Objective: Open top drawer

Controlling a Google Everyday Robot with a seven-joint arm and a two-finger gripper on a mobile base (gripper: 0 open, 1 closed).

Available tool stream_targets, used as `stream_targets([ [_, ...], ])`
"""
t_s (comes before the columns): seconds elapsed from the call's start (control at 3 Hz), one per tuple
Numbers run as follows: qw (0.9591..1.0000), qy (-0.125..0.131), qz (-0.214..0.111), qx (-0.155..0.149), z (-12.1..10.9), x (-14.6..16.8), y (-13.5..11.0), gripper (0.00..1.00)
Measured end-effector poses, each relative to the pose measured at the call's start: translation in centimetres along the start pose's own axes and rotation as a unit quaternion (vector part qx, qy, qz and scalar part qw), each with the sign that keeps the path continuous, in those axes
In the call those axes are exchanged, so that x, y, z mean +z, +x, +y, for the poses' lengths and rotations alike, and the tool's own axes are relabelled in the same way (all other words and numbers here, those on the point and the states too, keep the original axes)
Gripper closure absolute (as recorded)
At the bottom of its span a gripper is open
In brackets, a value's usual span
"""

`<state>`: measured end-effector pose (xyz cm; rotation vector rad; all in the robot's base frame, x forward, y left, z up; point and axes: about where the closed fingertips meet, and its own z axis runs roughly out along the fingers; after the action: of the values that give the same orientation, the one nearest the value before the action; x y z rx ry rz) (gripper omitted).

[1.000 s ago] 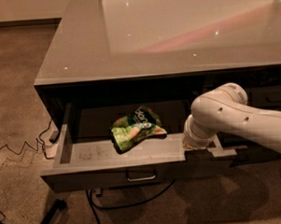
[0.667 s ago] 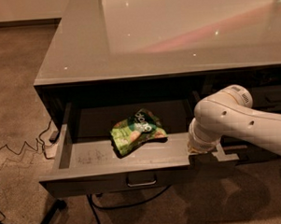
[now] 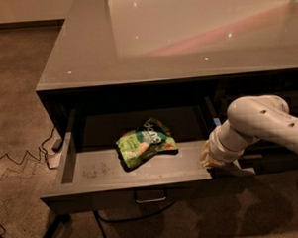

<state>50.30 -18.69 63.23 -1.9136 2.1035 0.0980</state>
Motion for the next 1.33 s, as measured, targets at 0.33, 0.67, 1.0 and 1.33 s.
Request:
stream_targets([
  [0.33, 0.9975, -0.029, -0.064, -0.003, 0.4, 0.8, -0.8, 1.0],
  [0.67, 0.9975, -0.029, -0.064, -0.003, 0.5, 0.8, -0.8, 1.0],
  [1.0, 0.9974, -0.029, -0.065, -0.009, 1.0, 0.9, -1.1, 1.0],
  [1.33, 0.9968, -0.03, -0.07, -0.023, 3.1, 0.8, -1.4, 1.0],
])
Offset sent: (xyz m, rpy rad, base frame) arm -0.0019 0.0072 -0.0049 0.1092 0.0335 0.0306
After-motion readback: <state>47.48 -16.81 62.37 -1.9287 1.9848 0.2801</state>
